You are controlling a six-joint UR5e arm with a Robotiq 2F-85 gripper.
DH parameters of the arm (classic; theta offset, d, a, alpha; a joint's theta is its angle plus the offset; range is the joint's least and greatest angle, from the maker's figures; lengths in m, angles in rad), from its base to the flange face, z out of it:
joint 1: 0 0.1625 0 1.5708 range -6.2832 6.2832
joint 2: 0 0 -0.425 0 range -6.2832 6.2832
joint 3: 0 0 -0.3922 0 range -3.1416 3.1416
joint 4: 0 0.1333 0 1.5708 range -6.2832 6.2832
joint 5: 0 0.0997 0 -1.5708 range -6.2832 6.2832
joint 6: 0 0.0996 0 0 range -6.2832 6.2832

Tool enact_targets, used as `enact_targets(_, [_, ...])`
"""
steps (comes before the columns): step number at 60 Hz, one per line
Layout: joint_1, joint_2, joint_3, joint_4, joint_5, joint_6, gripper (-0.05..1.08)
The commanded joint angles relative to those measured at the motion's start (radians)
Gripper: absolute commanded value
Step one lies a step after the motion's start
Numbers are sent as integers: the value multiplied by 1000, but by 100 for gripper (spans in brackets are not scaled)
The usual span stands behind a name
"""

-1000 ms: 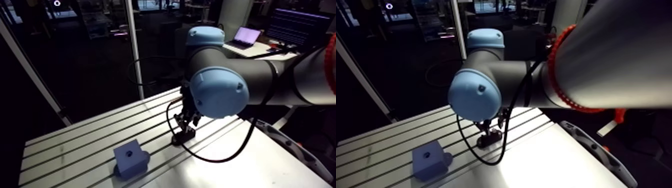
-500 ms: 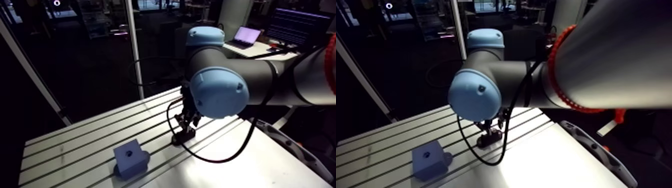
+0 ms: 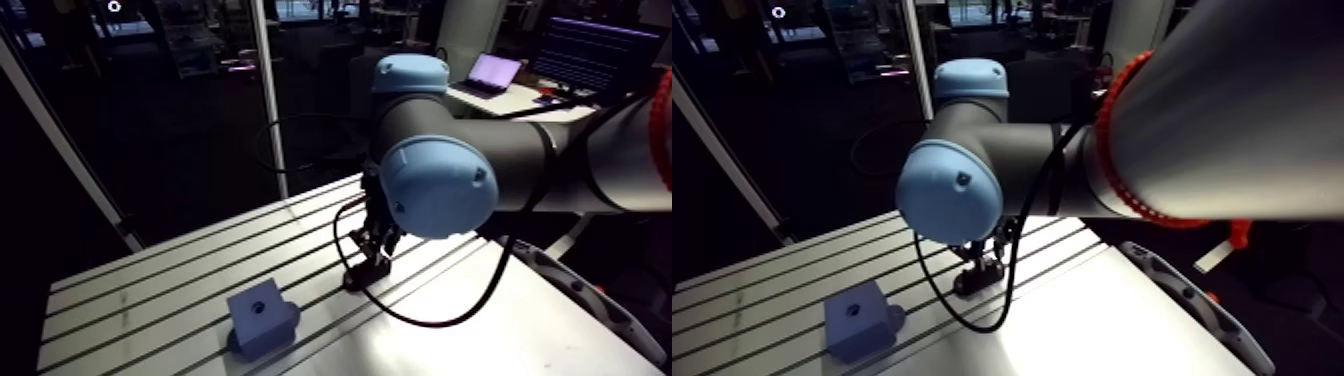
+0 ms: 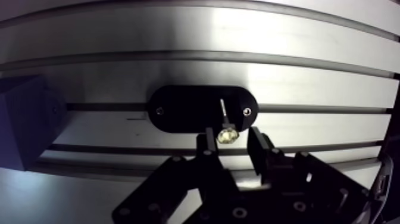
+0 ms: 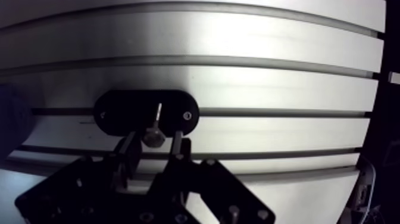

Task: Pick up the M10 bolt and insert it into the hex recess until seated.

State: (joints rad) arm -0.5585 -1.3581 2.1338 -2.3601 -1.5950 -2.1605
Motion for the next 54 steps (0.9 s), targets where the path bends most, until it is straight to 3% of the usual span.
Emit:
enact_targets(1, [0,0,-1,0,2,-3,60])
enact_targets(54, [-2,0,1,0,7,0,67])
